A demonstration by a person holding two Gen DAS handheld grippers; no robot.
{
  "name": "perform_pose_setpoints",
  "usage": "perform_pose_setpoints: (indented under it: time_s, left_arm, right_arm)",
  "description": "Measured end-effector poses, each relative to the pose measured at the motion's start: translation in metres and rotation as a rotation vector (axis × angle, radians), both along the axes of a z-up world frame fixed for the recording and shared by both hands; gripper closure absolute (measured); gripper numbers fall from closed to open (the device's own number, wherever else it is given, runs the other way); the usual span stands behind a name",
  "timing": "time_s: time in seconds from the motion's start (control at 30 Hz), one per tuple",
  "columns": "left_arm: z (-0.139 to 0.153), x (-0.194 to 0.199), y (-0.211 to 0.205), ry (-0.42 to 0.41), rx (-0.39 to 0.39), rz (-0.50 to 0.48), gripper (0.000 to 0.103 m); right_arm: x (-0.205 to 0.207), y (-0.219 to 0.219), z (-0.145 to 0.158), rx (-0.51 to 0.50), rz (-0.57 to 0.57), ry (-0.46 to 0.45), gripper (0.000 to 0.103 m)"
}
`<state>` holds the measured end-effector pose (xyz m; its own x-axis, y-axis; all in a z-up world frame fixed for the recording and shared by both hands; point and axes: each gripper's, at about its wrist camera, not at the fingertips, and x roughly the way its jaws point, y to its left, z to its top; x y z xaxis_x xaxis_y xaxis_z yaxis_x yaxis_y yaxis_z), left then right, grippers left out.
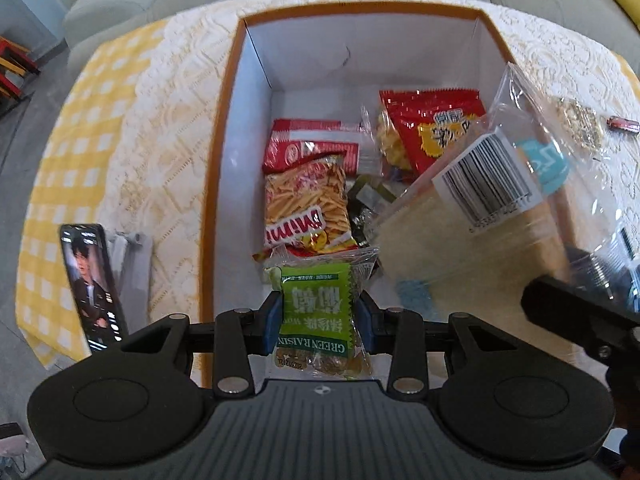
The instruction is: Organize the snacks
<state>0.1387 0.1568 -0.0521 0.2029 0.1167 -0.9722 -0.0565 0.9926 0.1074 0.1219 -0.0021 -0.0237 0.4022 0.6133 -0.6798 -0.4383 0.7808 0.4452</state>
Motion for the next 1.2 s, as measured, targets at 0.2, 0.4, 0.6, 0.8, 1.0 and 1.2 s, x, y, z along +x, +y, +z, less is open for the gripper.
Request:
perform_pose_setpoints:
  time_s: [0.2,0.4,0.6,0.8,1.0,1.2]
  left_arm:
    - [-0.018,0.005,0.004,0.037,0.011,0.001,0.060]
    - [-0.028,0.009,0.003,0.048,0.024,-0.005,0.059]
    - [-0.033,0.013,0.000,0.060,0.027,-0.024,0.053]
    - [-0.022,0.008,0.004,0.019,0.006,-0.017,0.053]
    - [0.008,-0.001,0.008,-0.082,-0.018,0.016,0.060]
    - [0.021,-0.008,0.006,-0.107,-0.006,0.011,0.069]
  right_arm:
    - [0.008,0.004,-0.015,0.024,0.016,0.092,0.083]
    - [0.009,0.019,-0.017,-0.059,0.052,0.068,0.083]
    - [0.008,0.028,-0.015,-0.195,0.127,0.016,0.082]
    - [0.008,0.031,-0.007,-0.302,0.187,-0.064,0.075]
    - [0.015,0.026,0.004,-0.332,0.209,-0.087,0.074]
    - [0.011,0.026,0.018,-0.399,0.254,-0.136,0.075]
